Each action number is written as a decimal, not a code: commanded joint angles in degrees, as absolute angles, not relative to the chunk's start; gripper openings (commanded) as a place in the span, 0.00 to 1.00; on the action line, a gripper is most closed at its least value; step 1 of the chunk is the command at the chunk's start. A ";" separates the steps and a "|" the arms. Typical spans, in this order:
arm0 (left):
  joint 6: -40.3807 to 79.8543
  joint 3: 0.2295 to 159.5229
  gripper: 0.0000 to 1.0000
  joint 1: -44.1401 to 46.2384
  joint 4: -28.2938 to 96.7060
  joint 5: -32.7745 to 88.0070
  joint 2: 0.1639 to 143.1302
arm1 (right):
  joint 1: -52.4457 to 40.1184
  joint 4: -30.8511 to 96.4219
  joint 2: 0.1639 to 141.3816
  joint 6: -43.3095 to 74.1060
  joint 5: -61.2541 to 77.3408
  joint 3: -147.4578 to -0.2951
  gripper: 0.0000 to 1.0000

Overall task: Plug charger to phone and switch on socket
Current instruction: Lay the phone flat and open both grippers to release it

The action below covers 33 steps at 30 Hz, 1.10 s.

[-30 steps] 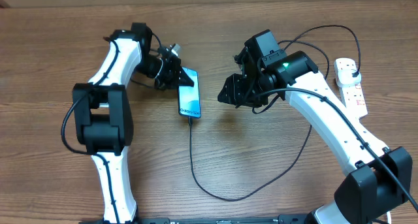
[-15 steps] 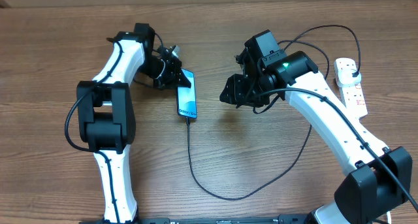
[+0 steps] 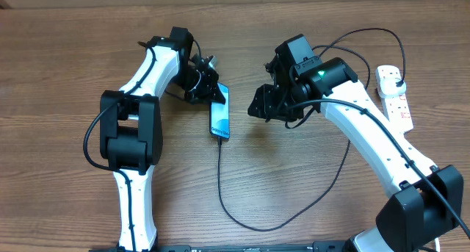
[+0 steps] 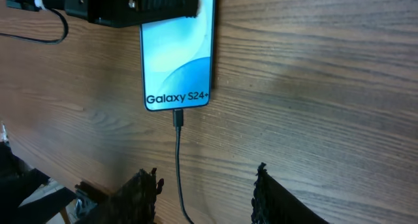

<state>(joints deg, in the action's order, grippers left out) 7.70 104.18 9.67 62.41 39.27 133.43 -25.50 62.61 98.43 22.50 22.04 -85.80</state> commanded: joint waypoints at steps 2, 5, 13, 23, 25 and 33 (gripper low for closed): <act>9.10 103.11 0.06 9.52 62.94 38.44 133.84 | -25.28 62.57 98.54 22.28 21.45 -85.43 0.50; 10.90 103.11 0.11 9.52 62.96 37.45 133.84 | -25.28 62.57 98.56 22.28 21.45 -85.43 0.50; 12.08 103.11 0.19 9.54 62.98 36.86 133.84 | -25.28 63.09 98.54 22.28 21.45 -85.45 0.50; 12.47 103.11 0.22 9.52 62.98 36.34 133.84 | -25.28 63.59 98.56 22.28 21.45 -85.43 0.50; 12.47 103.11 0.22 9.52 63.00 35.33 133.84 | -25.28 63.59 98.54 22.28 21.45 -85.43 0.51; 12.47 103.11 0.33 9.52 63.00 31.75 133.84 | -25.28 63.59 98.56 22.22 21.43 -85.45 0.51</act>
<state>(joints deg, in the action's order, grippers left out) 12.08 103.42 9.65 62.78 33.39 133.43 -25.50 63.68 98.43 22.44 22.04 -85.80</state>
